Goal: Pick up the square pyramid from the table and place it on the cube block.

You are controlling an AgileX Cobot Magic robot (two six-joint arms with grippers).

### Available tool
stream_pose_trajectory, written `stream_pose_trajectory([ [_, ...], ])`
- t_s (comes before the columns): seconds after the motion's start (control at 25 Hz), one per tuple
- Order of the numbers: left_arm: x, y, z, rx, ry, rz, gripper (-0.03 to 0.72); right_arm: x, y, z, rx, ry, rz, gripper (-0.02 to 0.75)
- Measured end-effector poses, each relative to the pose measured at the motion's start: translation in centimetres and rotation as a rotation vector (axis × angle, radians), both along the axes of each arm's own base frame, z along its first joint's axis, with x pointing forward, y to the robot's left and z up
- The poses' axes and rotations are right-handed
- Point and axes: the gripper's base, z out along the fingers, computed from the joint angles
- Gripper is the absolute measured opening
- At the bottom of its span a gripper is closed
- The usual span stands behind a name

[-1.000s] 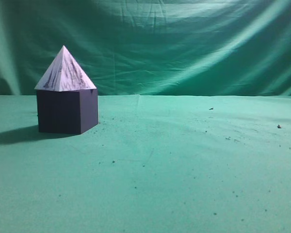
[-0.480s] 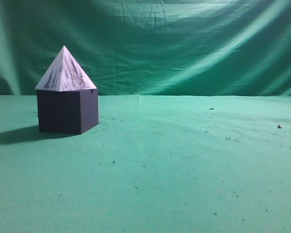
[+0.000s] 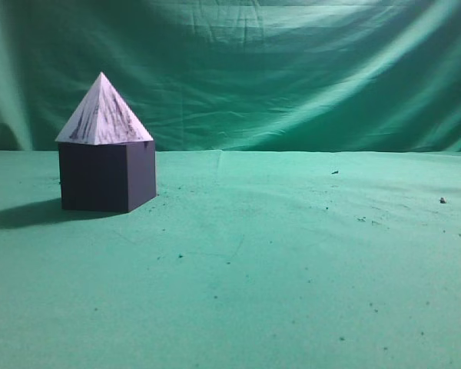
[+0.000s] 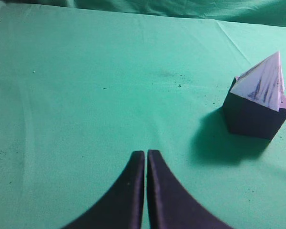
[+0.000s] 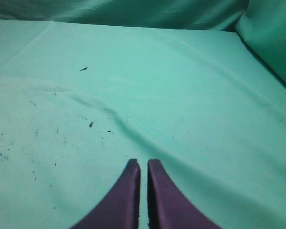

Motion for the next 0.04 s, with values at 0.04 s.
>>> stream_pose_trajectory([
  [0.04, 0.00, 0.00, 0.00, 0.000, 0.000, 0.000, 0.000, 0.00, 0.00, 0.00, 0.000, 0.000, 0.000, 0.000],
])
